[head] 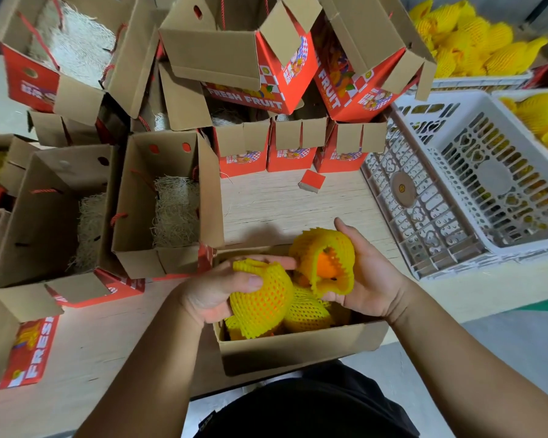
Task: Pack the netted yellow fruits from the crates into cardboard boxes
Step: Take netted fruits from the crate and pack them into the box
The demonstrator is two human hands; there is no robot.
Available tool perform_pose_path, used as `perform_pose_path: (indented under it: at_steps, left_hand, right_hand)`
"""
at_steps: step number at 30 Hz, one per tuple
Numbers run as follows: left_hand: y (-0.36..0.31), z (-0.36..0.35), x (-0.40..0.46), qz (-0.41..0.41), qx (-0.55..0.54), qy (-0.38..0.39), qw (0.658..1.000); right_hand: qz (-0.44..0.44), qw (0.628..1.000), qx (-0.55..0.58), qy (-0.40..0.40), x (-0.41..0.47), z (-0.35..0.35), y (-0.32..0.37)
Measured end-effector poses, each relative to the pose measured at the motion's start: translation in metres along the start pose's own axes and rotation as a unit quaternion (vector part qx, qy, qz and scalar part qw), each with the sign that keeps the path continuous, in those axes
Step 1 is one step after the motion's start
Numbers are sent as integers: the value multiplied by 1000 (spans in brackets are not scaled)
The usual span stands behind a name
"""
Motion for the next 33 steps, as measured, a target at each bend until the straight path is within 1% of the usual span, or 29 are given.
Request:
perform_pose_path:
  at_steps: [3, 5, 8, 11, 14, 17, 18, 20, 22, 23, 24, 25, 26, 27, 29, 30, 31, 32, 33]
  left_hand:
    - [1, -6, 4, -26, -4, -18, 999]
    - [1, -7, 5, -35, -12, -37, 999]
    - [0, -4, 7, -49, -32, -39, 998]
    - [-1, 0, 9, -53, -36, -38, 997]
    - [-3, 1, 12, -51, -15, -34, 998]
    - [-7, -3, 16, -44, 36, -38, 998]
    - [-8, -4, 17, -47, 51, -56, 996]
    - [-11, -4, 17, -57, 61, -126, 989]
    - [-15, -2, 16, -59, 36, -210, 975]
    - [-17, 0, 15, -59, 18, -252, 966]
    - [-18, 3, 14, -57, -5, -291, 955]
    - [-19, 6, 14, -53, -33, -321, 945]
    - [-19, 8, 14, -51, -62, -336, 938]
    - [-19, 9, 14, -52, -82, -339, 936]
    - [-18, 8, 14, -64, -87, -342, 934]
    - [-17, 8, 14, -70, -81, -346, 932]
    - [-15, 8, 14, -73, -75, -350, 931]
    - [-14, 8, 14, -72, -71, -354, 930]
    - [-13, 7, 14, -70, -67, -358, 929]
  right_hand:
    - [17, 999, 25, -16, -1, -6, 2]
    - [15, 999, 38, -8, -3, -9, 4]
    - [-4, 999, 37, 4, -7, -12, 5]
    - [-13, 998, 66, -16, -9, -10, 7]
    - [5, 995, 98, 12, -8, -9, 2]
    - [38, 997, 64, 3, -7, -8, -3]
    - [56, 997, 44, -3, -9, -7, -1]
    - [113, 993, 26, -38, -16, 0, 10]
    - [177, 978, -5, -109, -30, 9, 24]
    - [198, 968, -58, -141, -39, 13, 29]
    - [201, 952, -151, -176, -46, 16, 33]
    - [190, 919, -274, -211, -51, 16, 34]
    - [172, 868, -404, -230, -53, 15, 32]
    - [146, 812, -520, -223, -51, 13, 27]
    - [77, 698, -691, -171, -36, 13, 6]
    - [40, 642, -751, -150, -25, 14, -6]
    - [-5, 600, -787, -141, -15, 17, -16]
    - [-54, 573, -805, -143, -8, 20, -22]
    - [-95, 565, -805, -151, -4, 21, -24]
Point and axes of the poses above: each hand's wrist, its own x-axis towards the middle knuckle, its own z-axis out of the back of the hand, y = z × x, the point moved 1 cm from there along x, towards the middle knuckle, and after that the axes turned 2 degrees about x, right-handed, at the moved point
